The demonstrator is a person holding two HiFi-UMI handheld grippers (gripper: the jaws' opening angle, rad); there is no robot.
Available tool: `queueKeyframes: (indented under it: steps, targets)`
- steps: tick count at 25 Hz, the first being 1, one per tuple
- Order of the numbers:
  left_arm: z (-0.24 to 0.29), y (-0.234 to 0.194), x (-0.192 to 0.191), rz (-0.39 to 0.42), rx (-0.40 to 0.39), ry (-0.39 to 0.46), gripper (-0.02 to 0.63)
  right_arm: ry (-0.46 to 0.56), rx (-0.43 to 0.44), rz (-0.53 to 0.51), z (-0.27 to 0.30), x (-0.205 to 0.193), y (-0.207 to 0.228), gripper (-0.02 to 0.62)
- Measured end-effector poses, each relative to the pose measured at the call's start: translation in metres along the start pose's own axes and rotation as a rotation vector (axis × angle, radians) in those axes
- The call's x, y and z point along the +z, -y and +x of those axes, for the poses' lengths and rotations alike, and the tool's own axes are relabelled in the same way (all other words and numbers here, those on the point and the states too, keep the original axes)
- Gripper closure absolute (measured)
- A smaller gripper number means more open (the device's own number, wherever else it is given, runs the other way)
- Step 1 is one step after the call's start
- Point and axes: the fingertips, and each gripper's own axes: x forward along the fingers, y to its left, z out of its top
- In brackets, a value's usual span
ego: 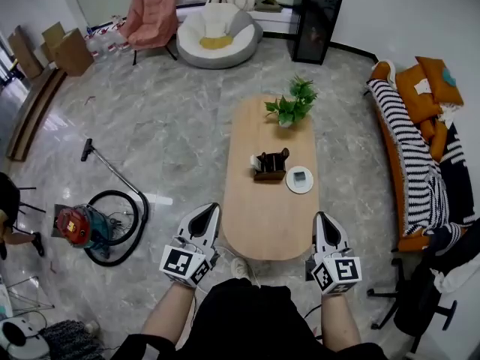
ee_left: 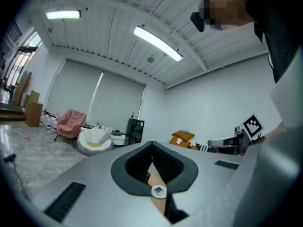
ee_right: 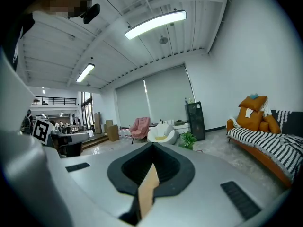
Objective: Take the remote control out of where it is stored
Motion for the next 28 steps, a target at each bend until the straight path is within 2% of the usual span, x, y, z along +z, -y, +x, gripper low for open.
queueKeyframes:
  steps: [4,10,19,28]
  targets:
    - [0.011,-0.015,-0.015,-0.005,-0.011,-0.042,0.6,-0.048,-0.001,-0.011,0.01,-0.018,-0.016,0.589]
    - [0.026,-0.024,-0.054,-0.036,-0.029,-0.118,0.6,-0.12,-0.027,0.02,0.022,-0.052,-0.008,0.589]
    - [0.052,-0.059,-0.105,-0.053,0.022,-0.2,0.6,-0.175,-0.034,0.018,0.082,-0.097,0.023,0.589]
    - [0.097,-0.079,-0.167,-0.127,0.057,-0.285,0.6,-0.183,-0.036,0.005,0.147,-0.133,0.06,0.589]
